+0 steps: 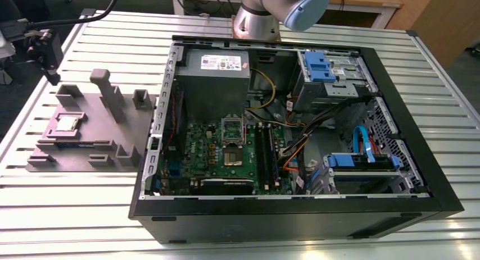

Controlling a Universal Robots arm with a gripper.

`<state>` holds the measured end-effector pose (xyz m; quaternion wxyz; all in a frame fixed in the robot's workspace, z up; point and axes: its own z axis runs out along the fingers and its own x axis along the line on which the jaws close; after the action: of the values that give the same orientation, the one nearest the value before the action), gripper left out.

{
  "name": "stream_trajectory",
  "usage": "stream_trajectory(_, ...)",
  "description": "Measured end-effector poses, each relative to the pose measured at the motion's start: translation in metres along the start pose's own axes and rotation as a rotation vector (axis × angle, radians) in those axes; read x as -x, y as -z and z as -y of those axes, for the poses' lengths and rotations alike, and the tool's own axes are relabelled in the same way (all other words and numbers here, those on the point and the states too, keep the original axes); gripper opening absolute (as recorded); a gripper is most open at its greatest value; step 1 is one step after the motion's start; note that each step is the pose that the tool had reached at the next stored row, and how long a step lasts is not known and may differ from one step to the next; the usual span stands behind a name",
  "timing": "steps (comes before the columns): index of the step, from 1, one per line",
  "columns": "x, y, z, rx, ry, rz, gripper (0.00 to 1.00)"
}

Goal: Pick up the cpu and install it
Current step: 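Pick up the cpu and move it towards the insertion slot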

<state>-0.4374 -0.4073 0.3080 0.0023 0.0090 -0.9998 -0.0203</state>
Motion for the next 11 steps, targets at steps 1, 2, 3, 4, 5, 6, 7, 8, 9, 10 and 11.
stream_trajectory(1, 0.0, -0.0001, 0.0, 0.0, 0.0, 0.002, 0.6)
stream_trajectory(2, -0.0001, -0.0001, 0.0, 0.0, 0.0, 0.0037, 0.6)
stream_trajectory(3, -0.0001, -0.0001, 0.0, 0.0, 0.0, 0.0038, 0.6)
stream_trajectory(4, -0.0001, -0.0001, 0.0, 0.0, 0.0, 0.0039, 0.6)
stream_trajectory(5, -0.0004, -0.0002, 0.0, 0.0, 0.0, 0.0039, 0.6)
stream_trajectory(6, -0.0009, -0.0003, 0.0, -0.0001, 0.0, 0.0038, 0.6)
stream_trajectory(7, -0.0013, -0.0003, 0.0, -0.0001, 0.0, 0.0037, 0.6)
stream_trajectory(8, -0.0017, -0.0004, 0.0, -0.0001, 0.0, 0.0038, 0.6)
stream_trajectory(9, -0.0022, -0.0005, 0.0, -0.0001, 0.0, 0.0038, 0.6)
stream_trajectory(10, -0.0027, -0.0007, 0.0, 0.0, 0.0, 0.0039, 0.6)
stream_trajectory(11, -0.0027, -0.0008, 0.0, -0.0001, 0.0, 0.0038, 0.6)
